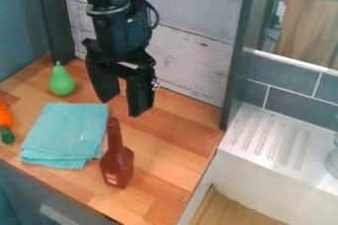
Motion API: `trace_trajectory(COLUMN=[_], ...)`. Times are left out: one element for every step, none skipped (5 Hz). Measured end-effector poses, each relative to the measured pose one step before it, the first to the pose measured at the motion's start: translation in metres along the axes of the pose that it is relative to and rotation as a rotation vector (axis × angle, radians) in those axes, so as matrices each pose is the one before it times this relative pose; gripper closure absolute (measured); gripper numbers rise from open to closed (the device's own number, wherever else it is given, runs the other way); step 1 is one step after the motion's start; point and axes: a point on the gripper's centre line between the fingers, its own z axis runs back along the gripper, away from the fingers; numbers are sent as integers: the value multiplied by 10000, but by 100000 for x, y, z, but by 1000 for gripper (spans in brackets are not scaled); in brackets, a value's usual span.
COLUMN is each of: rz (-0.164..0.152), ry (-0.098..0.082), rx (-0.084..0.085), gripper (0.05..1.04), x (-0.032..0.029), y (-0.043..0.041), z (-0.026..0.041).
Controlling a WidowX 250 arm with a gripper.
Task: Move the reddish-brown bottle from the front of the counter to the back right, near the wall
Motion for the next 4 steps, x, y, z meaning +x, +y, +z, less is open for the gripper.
trace_trajectory(rz=[62, 224, 309, 257], ry=[217, 241, 395, 328], rx=[-20, 776, 674, 153], gripper=[83, 83, 83, 83], x=[-199, -174, -127, 99], y=[30, 185, 55, 96], z=[-526, -155, -578, -1096])
